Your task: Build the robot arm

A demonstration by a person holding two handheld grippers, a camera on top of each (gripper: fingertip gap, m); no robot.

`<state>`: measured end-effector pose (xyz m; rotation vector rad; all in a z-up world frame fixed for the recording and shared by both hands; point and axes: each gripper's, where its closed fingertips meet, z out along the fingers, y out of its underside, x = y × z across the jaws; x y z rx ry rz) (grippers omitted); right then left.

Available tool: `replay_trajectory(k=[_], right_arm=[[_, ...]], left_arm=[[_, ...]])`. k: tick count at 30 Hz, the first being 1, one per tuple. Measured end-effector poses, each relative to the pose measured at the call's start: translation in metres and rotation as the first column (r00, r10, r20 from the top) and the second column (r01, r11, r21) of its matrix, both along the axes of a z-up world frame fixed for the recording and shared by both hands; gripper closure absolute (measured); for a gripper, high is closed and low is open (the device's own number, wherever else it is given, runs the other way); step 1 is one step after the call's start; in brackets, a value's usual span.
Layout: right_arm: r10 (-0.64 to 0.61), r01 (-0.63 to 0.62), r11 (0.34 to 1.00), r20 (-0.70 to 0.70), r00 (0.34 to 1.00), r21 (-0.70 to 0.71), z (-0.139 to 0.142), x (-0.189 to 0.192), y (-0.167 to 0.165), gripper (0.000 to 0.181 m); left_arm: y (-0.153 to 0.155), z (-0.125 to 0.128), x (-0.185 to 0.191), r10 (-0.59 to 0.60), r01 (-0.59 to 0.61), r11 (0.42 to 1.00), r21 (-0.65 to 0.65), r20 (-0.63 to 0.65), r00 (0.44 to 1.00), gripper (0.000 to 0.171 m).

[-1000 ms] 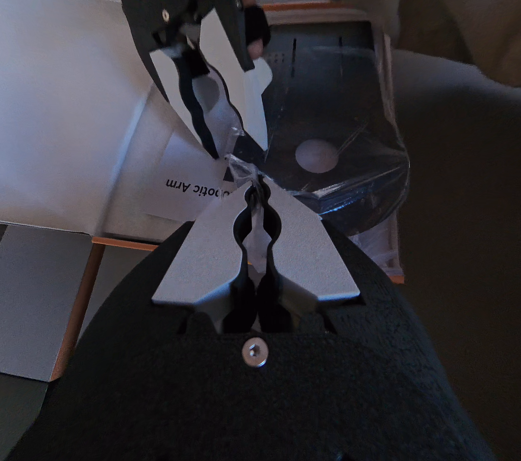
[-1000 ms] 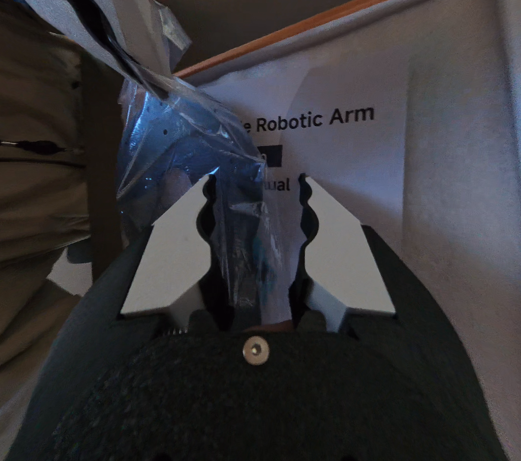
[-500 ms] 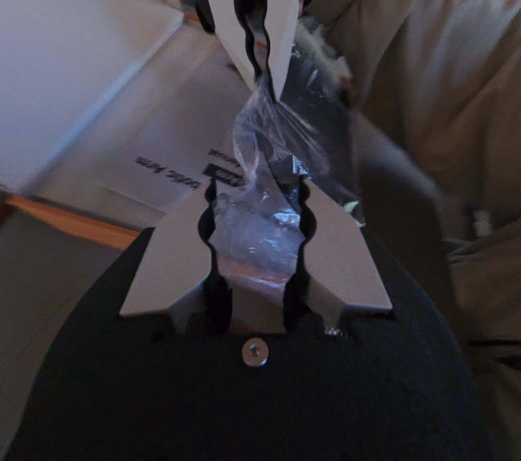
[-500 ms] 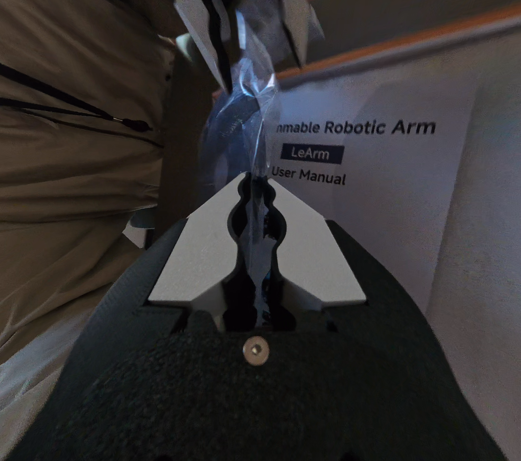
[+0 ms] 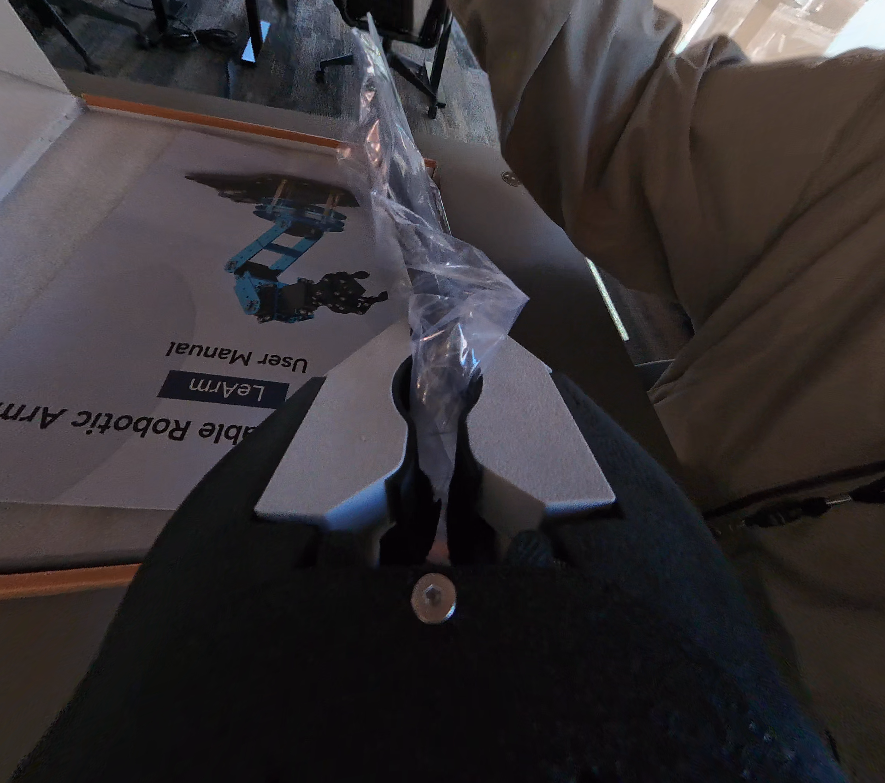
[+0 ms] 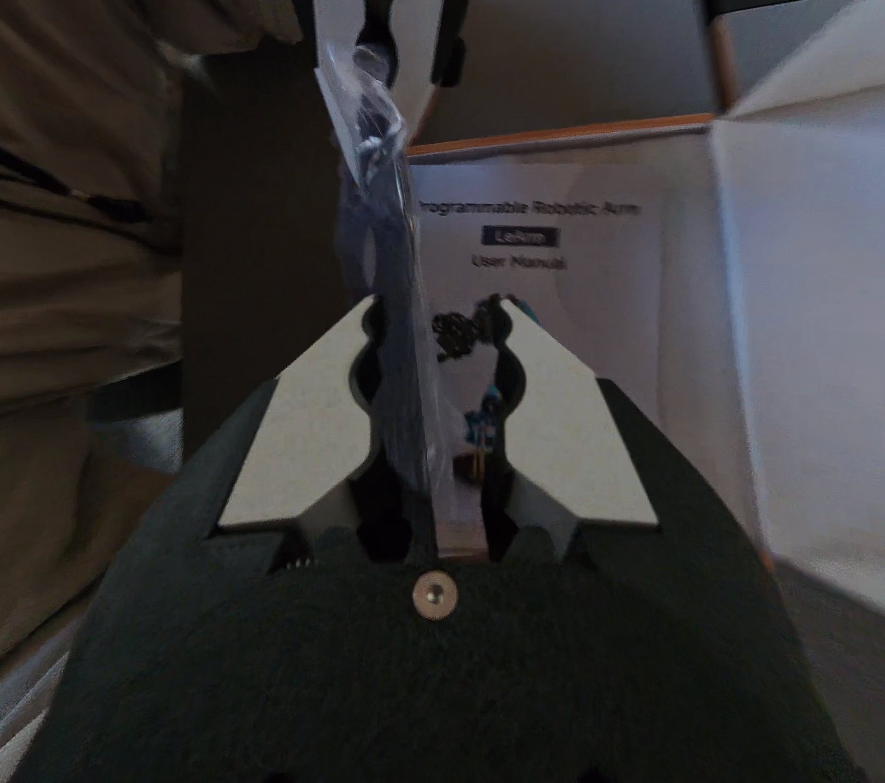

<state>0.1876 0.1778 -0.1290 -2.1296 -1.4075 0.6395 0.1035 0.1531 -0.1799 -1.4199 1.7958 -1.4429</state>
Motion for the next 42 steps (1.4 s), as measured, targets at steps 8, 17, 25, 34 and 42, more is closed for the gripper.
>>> replay_trajectory(k=[8,17,25,34,42], right_arm=[[-0.372,0.462,0.887,-0.629,0.683,-0.023,-0.035,0.129,-0.07,0.123],[-0.385,0.416,0.901,-0.672,0.633,-0.125,-0.062,0.109,-0.062,0.174],[-0.238,0.328,0.944,-0.648,0.724,0.019,0.034,-0.011,-0.064,0.176],[-0.392,0.273,0.92,-0.644,0.657,-0.281,-0.045,-0.235,-0.028,0.177],[-0.428,0.25,0.899,-0.604,0.673,-0.359,-0.111,-0.37,0.012,0.178]], left_arm=[[0.001,-0.001,0.0,-0.001,0.002,1.0,-0.028,0.032,0.999,0.169],[0.007,0.0,-0.003,0.047,-0.046,0.992,-0.121,0.004,0.999,0.171],[0.002,0.048,-0.118,0.121,-0.113,0.985,-0.13,0.058,0.991,0.171],[0.035,-0.003,-0.345,0.224,-0.258,0.908,-0.331,-0.137,0.965,0.171],[0.085,-0.071,-0.474,0.151,-0.229,0.888,-0.398,-0.218,0.964,0.169]])
